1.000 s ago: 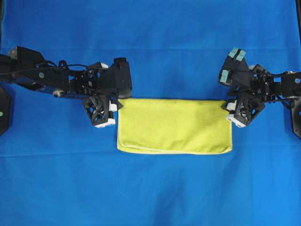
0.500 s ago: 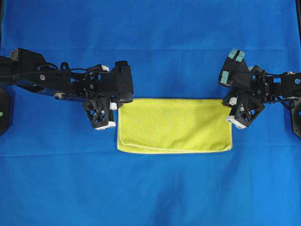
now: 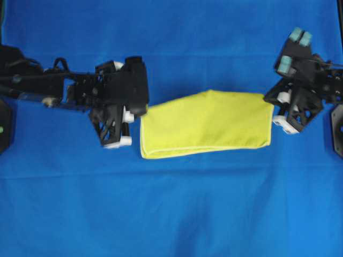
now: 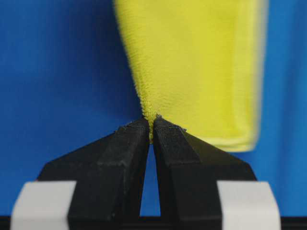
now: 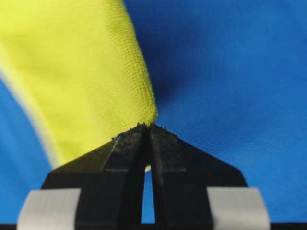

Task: Fold the yellow towel.
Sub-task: 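Lift the strip and swing it to lie vertically, left gripper moving right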

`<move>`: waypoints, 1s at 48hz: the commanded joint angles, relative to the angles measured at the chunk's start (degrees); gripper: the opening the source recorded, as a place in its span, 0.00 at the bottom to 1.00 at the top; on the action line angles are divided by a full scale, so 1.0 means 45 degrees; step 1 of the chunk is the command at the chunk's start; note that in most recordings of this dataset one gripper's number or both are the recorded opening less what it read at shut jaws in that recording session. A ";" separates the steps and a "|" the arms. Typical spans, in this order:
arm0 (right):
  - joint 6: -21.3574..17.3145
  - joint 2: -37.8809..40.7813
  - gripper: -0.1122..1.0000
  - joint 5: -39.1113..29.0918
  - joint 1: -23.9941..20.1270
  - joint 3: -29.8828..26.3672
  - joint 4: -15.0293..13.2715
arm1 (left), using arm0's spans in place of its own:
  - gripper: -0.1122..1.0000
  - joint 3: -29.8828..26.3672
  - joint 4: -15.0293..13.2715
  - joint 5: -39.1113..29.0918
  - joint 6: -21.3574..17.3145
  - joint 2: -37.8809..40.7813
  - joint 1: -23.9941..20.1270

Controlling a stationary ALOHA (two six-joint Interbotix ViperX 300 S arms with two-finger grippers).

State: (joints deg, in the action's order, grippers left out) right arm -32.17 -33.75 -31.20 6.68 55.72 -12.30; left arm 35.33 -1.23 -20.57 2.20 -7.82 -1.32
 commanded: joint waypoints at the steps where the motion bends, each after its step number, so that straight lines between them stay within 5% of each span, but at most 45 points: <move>1: 0.0020 -0.0801 0.12 -0.0625 -0.0039 -0.0527 -0.0020 | 0.14 -0.0371 0.0000 -0.0039 0.0039 -0.0801 0.0293; 20: -0.0625 -0.0977 0.12 -0.0449 0.0449 -0.0586 -0.1719 | 0.14 -0.0098 0.0000 0.1504 0.0000 -0.1270 0.1035; 34: -0.1035 0.0117 0.12 0.0879 0.2949 -0.0957 -0.3672 | 0.14 -0.0488 0.0039 0.3789 -0.0449 -0.0605 0.2344; 48: -0.0879 0.1875 0.12 0.3496 0.4746 -0.1953 -0.4434 | 0.14 -0.2344 0.0039 0.4980 -0.1855 0.1523 0.2813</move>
State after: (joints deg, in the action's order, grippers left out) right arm -36.30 -27.25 -18.11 26.10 49.57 -31.38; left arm 28.56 -1.14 0.79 -5.54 -2.20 10.02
